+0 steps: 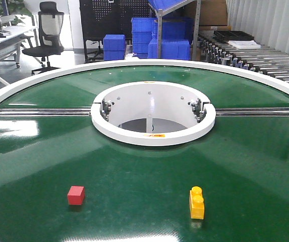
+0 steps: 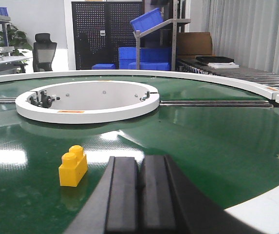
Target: Pick red and yellow blocks into blue bin
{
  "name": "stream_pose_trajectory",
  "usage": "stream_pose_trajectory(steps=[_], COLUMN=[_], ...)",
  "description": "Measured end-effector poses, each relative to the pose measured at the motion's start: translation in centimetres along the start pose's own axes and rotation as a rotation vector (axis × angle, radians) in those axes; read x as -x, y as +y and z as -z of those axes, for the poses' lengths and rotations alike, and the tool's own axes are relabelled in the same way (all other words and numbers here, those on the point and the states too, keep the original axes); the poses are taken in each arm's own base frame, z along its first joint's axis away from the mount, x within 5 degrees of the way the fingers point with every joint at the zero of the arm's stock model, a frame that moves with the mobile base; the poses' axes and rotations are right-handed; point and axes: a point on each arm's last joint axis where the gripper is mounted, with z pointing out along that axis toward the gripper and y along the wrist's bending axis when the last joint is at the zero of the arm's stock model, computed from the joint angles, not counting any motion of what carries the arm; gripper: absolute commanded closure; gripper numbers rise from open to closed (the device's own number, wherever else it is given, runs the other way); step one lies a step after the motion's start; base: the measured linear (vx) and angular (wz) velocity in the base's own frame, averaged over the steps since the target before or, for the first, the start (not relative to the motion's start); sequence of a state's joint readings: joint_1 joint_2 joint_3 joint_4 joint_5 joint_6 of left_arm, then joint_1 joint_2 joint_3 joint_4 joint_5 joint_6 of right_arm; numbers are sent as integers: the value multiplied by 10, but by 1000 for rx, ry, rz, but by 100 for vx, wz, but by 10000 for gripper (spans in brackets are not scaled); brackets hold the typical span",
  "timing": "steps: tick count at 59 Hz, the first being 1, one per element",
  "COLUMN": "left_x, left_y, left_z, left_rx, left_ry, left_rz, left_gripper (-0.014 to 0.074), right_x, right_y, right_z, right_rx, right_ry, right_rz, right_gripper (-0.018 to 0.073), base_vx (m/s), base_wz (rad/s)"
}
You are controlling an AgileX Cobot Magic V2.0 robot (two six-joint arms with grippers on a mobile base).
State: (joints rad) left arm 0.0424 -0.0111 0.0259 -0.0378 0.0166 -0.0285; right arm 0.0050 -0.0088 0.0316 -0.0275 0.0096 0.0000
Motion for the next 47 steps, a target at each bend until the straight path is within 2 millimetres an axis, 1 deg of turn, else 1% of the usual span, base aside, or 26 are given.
stream_pose_trajectory(steps=[47], left_x=[0], left_y=[0], left_z=[0], left_rx=[0], left_ry=[0], left_rz=[0], left_gripper=[603], right_x=[0], right_y=[0], right_z=[0], right_rx=[0], right_ry=[-1], right_rz=[0], right_gripper=[569], base_vx=[0], base_wz=[0])
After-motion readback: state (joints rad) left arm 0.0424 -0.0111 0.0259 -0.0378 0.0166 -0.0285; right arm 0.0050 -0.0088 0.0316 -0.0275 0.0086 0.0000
